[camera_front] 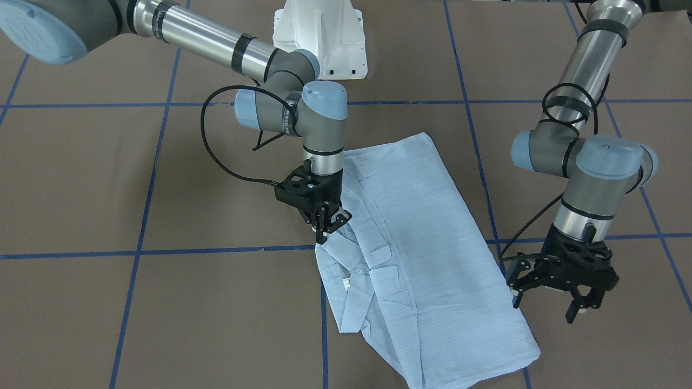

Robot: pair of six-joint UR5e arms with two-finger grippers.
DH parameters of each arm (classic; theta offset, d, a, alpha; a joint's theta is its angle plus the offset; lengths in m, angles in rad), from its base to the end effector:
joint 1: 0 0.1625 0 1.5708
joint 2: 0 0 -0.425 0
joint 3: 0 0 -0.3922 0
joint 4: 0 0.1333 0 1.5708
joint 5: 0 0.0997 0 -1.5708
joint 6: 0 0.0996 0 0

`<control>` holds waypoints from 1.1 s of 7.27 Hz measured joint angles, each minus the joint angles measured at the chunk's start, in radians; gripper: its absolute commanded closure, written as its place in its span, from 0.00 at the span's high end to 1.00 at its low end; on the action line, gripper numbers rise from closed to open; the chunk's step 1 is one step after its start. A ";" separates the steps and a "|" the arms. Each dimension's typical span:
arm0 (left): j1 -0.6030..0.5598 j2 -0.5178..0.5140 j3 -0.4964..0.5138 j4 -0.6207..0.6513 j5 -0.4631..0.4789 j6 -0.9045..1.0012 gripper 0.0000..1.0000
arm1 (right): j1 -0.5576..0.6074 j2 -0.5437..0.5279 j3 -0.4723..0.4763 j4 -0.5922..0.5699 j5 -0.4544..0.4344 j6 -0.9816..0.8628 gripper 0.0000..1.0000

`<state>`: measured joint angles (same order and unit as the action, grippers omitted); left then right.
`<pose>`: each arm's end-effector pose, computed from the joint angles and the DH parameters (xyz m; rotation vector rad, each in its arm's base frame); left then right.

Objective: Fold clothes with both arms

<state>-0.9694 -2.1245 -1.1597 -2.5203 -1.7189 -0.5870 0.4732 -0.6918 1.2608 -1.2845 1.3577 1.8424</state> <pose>0.3238 -0.6814 0.4251 0.8288 0.7206 0.0938 -0.6387 -0.5004 0.2109 0.2927 -0.8508 0.7866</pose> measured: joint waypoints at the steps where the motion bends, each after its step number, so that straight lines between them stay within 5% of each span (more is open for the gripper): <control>1: 0.000 0.000 0.000 0.000 0.000 0.000 1.00 | -0.019 -0.088 0.121 -0.028 -0.002 -0.007 0.00; 3: 0.000 0.003 -0.004 0.000 -0.001 -0.001 1.00 | -0.070 -0.279 0.356 -0.069 -0.029 -0.016 0.00; 5: 0.003 0.025 -0.028 -0.001 -0.001 0.000 1.00 | -0.086 -0.376 0.446 -0.077 -0.049 -0.059 0.00; 6: 0.004 0.035 -0.041 -0.001 -0.001 0.000 1.00 | -0.082 -0.387 0.451 -0.076 -0.052 -0.101 0.10; 7: 0.004 0.039 -0.048 0.000 -0.003 0.000 1.00 | -0.075 -0.392 0.451 -0.073 -0.052 -0.133 0.99; 8: 0.004 0.041 -0.051 0.000 -0.020 0.001 1.00 | -0.067 -0.392 0.452 -0.072 -0.050 -0.158 1.00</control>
<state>-0.9650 -2.0833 -1.2104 -2.5205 -1.7393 -0.5864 0.4063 -1.0842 1.7131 -1.3569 1.3081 1.6843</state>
